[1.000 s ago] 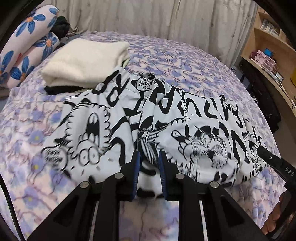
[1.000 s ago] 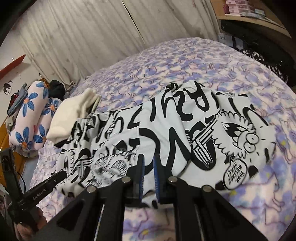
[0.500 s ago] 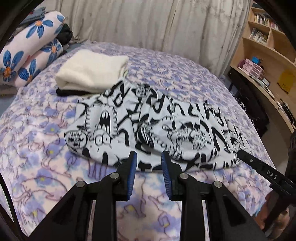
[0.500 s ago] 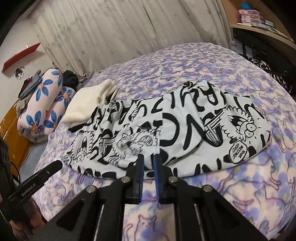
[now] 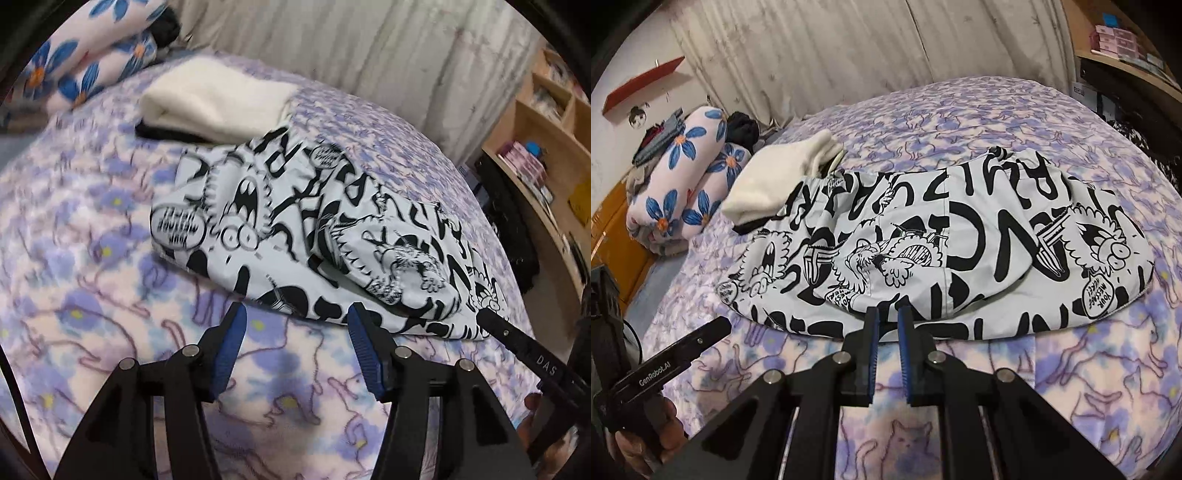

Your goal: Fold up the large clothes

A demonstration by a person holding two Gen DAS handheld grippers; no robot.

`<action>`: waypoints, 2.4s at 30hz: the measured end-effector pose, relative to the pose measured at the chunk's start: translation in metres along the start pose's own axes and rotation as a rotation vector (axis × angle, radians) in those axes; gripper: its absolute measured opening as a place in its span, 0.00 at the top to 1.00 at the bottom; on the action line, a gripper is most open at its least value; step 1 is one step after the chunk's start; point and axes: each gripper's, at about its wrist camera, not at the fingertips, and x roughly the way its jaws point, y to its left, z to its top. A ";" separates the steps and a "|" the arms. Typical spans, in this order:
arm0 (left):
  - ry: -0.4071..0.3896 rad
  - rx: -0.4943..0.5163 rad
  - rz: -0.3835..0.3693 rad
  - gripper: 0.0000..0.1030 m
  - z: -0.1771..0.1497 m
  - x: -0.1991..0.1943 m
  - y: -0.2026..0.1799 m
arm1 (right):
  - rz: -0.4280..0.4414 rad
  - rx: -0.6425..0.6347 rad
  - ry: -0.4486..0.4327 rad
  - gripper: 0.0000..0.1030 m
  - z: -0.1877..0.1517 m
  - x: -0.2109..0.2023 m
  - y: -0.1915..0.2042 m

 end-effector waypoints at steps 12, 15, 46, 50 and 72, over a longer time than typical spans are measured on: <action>0.061 -0.183 -0.110 0.46 -0.001 0.070 0.043 | -0.017 -0.049 -0.020 0.90 0.014 0.038 0.011; 0.062 -0.219 -0.120 0.46 0.006 0.088 0.049 | -0.018 -0.066 -0.039 0.90 0.027 0.049 0.015; -0.322 0.259 -0.111 0.88 0.088 0.064 -0.167 | 0.207 0.159 0.088 0.90 0.015 0.116 -0.058; -0.301 0.376 -0.202 0.87 0.074 0.066 -0.229 | 0.301 0.266 0.093 0.90 0.005 0.083 -0.091; -0.024 0.769 -0.167 0.81 -0.051 0.177 -0.387 | -0.181 0.541 -0.098 0.90 -0.048 -0.031 -0.282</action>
